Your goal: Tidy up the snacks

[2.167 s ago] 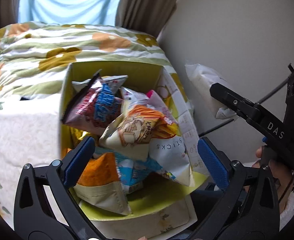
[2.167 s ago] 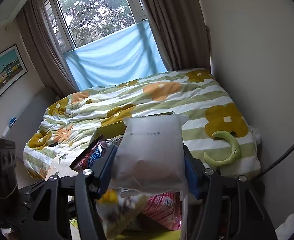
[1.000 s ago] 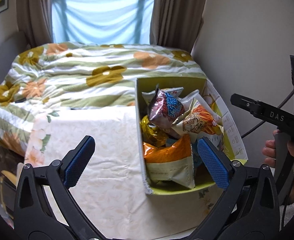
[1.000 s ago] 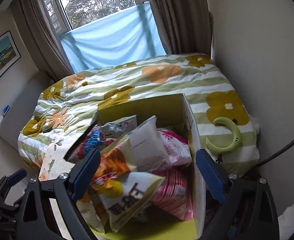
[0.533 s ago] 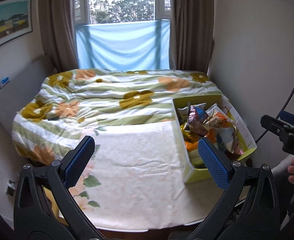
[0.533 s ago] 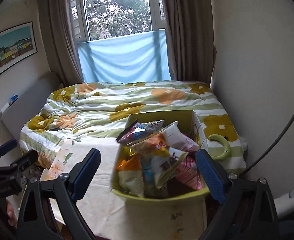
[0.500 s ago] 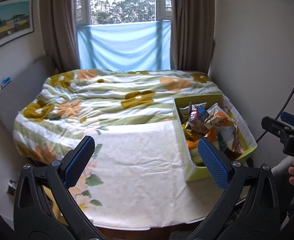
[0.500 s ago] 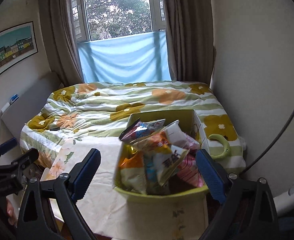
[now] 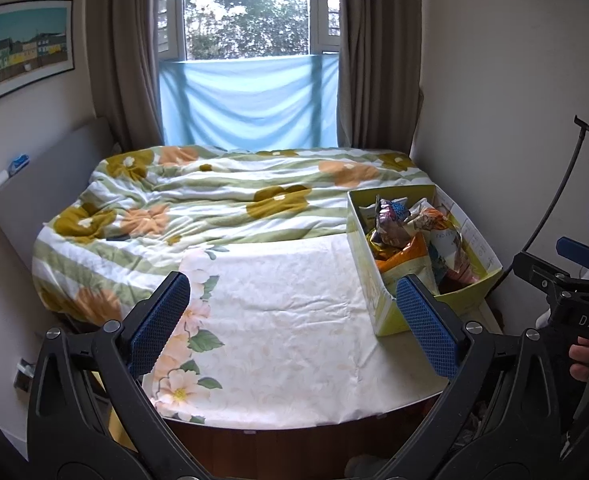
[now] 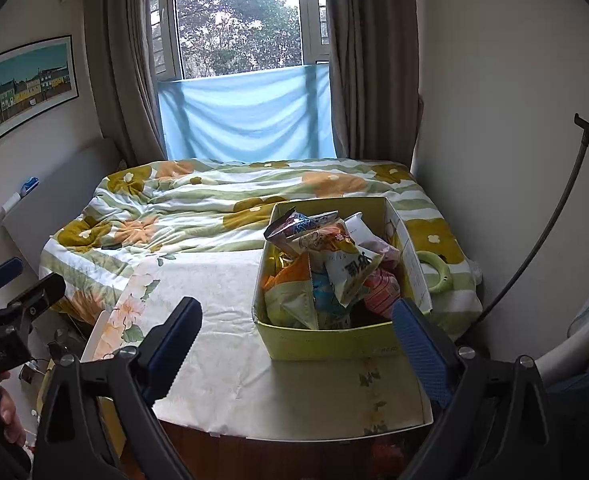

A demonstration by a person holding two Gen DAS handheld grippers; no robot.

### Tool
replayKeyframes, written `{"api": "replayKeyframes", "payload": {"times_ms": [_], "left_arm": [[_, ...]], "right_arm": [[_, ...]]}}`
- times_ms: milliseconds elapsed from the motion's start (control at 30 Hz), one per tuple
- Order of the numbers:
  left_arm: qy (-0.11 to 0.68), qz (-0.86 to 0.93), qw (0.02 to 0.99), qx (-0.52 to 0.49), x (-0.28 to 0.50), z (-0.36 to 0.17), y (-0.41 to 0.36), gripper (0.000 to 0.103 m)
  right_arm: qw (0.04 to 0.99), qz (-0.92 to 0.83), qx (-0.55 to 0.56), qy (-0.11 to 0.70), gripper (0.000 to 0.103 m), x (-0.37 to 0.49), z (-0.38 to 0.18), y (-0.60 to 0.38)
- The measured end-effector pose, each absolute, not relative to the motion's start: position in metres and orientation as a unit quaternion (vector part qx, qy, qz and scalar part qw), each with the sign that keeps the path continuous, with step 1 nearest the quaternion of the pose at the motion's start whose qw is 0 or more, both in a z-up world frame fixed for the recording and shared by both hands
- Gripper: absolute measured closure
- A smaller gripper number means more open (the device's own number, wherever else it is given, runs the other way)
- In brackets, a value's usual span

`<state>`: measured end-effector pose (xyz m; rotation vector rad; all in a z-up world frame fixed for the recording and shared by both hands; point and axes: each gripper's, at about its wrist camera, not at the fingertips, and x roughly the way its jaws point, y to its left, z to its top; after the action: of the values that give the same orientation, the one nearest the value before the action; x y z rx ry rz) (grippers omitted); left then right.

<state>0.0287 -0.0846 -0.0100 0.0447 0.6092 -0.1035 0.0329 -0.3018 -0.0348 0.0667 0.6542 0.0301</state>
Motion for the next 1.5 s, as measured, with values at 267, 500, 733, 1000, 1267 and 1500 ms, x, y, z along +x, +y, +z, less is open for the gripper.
{"api": "replayKeyframes", "payload": {"times_ms": [267, 500, 733, 1000, 1267, 1500], "left_arm": [[0.298, -0.057, 0.953, 0.024, 0.0301, -0.0087, -0.0882, 0.001], [0.299, -0.057, 0.952, 0.024, 0.0311, -0.0088, -0.0888, 0.001], [0.298, -0.057, 0.952, 0.023, 0.0319, -0.0090, -0.0887, 0.001], [0.297, -0.056, 0.953, 0.023, 0.0347, -0.0093, -0.0903, 0.001], [0.293, -0.056, 0.954, 0.024, 0.0337, -0.0072, -0.0906, 0.001], [0.293, -0.057, 0.954, 0.024, 0.0332, -0.0070, -0.0904, 0.001]], "right_arm": [[0.948, 0.012, 0.034, 0.317, 0.008, 0.0277, -0.0345, -0.2988], [0.948, 0.012, 0.034, 0.317, 0.008, 0.0298, -0.0345, -0.3004], [0.948, 0.011, 0.033, 0.317, 0.008, 0.0301, -0.0341, -0.2995], [0.947, 0.015, 0.034, 0.319, 0.008, 0.0362, -0.0342, -0.3014], [0.947, 0.014, 0.035, 0.318, 0.008, 0.0363, -0.0346, -0.3019], [0.947, 0.015, 0.035, 0.318, 0.008, 0.0365, -0.0346, -0.3023]]}}
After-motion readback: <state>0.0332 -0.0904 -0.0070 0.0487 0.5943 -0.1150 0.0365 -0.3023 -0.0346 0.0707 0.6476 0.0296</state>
